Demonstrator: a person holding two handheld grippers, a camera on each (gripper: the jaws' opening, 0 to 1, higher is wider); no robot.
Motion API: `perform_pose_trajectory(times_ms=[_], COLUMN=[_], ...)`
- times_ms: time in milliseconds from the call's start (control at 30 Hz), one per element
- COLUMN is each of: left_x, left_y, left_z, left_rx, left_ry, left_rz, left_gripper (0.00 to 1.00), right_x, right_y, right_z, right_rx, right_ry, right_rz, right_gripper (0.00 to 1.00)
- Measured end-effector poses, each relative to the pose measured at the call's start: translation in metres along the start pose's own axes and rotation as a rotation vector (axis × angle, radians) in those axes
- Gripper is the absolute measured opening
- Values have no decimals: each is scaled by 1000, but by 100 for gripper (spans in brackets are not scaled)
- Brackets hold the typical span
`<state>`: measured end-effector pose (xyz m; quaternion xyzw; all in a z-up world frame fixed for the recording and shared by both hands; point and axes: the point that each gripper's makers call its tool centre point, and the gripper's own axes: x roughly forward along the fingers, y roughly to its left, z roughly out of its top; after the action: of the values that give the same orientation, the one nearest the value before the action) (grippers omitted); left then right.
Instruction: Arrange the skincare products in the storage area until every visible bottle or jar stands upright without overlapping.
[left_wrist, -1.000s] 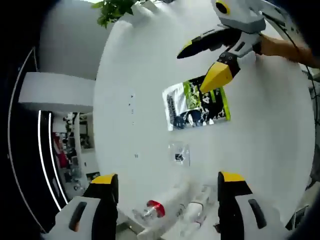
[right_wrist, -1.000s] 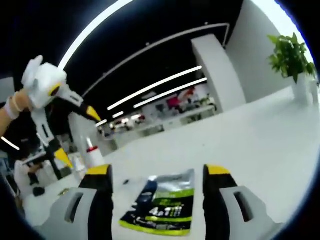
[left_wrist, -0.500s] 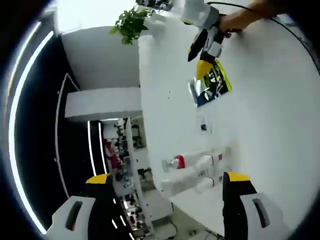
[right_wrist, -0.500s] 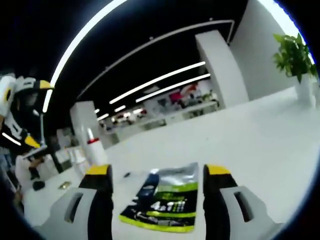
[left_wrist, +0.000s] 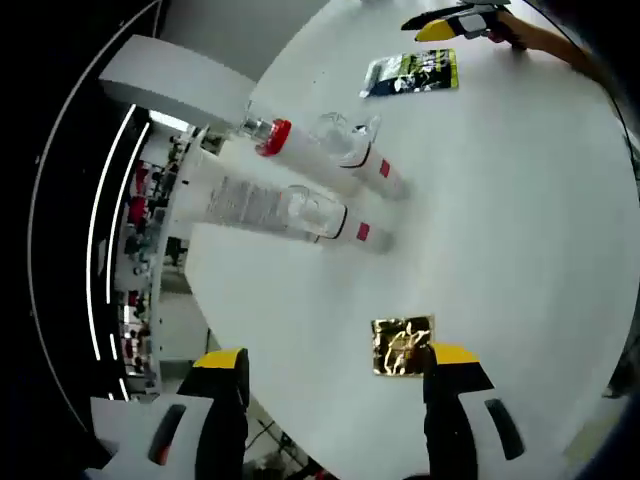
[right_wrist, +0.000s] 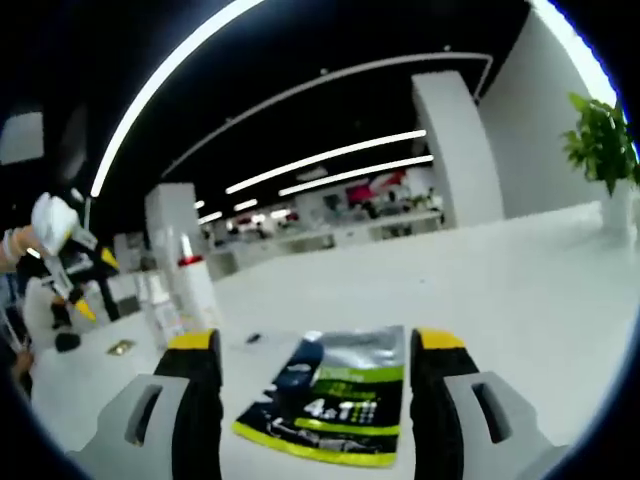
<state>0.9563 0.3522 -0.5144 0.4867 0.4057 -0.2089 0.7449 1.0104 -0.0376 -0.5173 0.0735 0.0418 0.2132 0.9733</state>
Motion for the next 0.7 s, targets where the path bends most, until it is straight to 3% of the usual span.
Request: perform_pose_trajectory(times_ms=[200,333,533,700], left_x=[36,49,52,52], left_y=[-15,-24,-33,-42], left_z=[-27,-36,-29,-29], left_rx=[-61,-91,-101,-150], left_ry=[102,137,128,132], left_rz=[-112,-160,-216,-319], left_gripper=[57,57,56,52], right_x=[0,1,0,-2], right_y=[-4,-4,-4,-4], right_z=[-1,-3,-3,-2], right_rx=[-1,-9,-8,-7], right_ry=[1,13,9,6], right_rz=[-11,-11,-13,-16], right_gripper=[76,76,76,76])
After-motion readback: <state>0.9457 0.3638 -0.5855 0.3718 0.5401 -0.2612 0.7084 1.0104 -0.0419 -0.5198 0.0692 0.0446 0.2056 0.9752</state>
